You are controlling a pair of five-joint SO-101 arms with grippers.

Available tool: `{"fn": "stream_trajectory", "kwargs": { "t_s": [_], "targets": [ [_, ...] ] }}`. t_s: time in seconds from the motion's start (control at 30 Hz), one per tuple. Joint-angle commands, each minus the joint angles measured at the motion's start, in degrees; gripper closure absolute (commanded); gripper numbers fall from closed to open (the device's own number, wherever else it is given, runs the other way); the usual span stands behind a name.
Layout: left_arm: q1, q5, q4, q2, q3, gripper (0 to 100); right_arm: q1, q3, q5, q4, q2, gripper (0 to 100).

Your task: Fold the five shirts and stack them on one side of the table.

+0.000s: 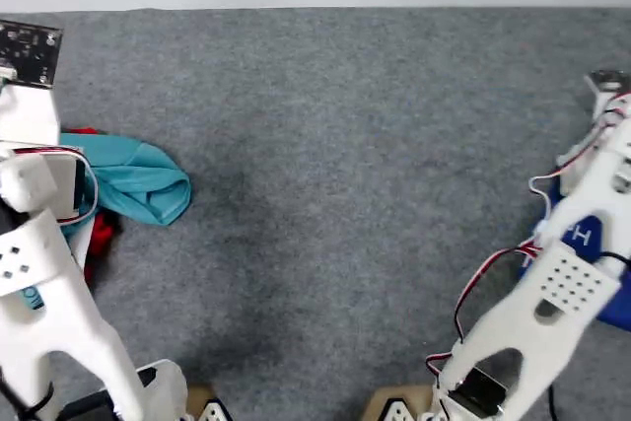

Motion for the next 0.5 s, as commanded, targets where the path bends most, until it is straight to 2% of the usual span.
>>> {"fn": "stream_trajectory", "kwargs": {
  "t_s": [0.0,0.1,0.2,0.3,0.47],
  "targets": [
    [0.18,-0.35,1.05,-1.67,-0.13,100,-2.15,-0.26,-3.25,-2.86,1.89,99.0],
    [0.18,-0.35,1.05,-1.67,-0.13,100,-3.38,-0.53,-3.69,-4.00,4.70,99.0],
    [0.18,-0.35,1.05,-1.67,-0.13,100,-4.44,-3.16,-3.78,-0.66,3.91,99.0],
    [0.18,-0.35,1.14,-2.11,-0.22,99,-6.20,-7.56,-3.78,5.58,1.01,99.0],
    [0.09,-0.53,1.32,-4.57,1.19,99,-6.64,-7.38,-3.78,5.32,-6.73,99.0]
  ]
}}
